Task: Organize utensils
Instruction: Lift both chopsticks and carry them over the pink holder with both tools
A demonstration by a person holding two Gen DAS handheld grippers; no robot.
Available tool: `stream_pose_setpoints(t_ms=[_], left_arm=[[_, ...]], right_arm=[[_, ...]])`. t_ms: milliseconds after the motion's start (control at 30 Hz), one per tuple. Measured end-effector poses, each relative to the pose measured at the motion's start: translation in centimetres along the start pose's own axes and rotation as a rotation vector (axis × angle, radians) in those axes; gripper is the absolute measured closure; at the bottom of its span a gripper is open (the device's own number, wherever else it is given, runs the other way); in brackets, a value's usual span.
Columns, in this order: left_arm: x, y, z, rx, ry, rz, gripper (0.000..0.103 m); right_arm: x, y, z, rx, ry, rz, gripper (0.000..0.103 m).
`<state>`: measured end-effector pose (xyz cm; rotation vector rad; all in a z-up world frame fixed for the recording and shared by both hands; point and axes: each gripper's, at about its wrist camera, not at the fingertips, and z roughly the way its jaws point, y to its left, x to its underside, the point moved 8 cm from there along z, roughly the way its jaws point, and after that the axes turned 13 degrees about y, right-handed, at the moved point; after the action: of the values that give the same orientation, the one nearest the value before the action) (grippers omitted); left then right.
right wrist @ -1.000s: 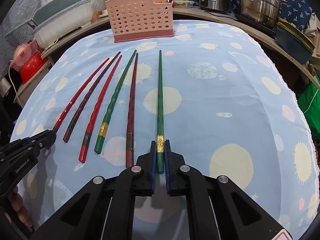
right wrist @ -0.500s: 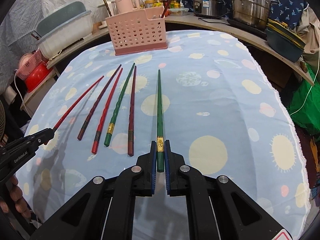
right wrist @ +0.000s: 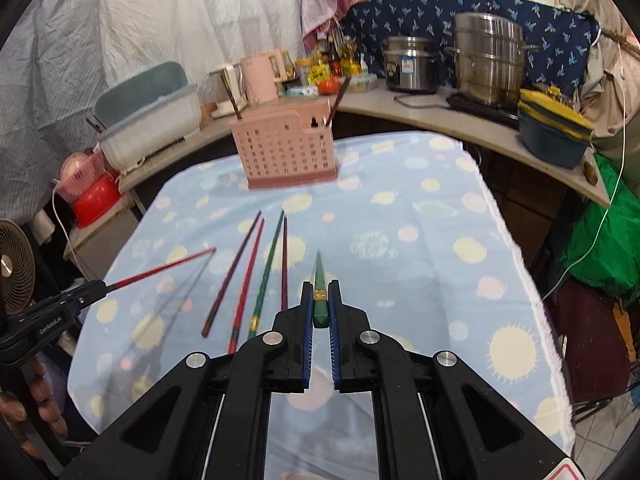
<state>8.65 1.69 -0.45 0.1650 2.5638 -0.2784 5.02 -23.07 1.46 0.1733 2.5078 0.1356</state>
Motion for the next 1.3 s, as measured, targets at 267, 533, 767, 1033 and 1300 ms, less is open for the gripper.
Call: stream_pose_setpoints(t_ms=[267,533,767,1033,1300], left_arm=[[-5.6,-0.7,-4.5,-0.013,-0.116,0.024,0.096],[-11.0,-2.5,-6.4,0.009,-0.164,0.045,0.096],[-15.4,-3.9,-6.9,0.027,-0.196,0.064,0.096],[-23.1,-5.6,-7.6,0.020,-0.267,0.078,0.096],[-32.6,-7.1,-7.8,-0.010,-0.366,0.081,0.096]], right_arm=[[-4.7,0.4,-3.5,-0.027,-0.104,-0.013,0.096],[-8.8,1.2,-4.8,-0.084,-0.158,-0.011,0.096],[-12.9,2.0,-5.4,-0.124,-0.204,-0.017,0.096],[-20.6,2.3,-5.2,-0.120,-0.266,-0.024,0.096],[-30.6,3.3,-4.1,-0.112,-0.347,-0.027,0.096]])
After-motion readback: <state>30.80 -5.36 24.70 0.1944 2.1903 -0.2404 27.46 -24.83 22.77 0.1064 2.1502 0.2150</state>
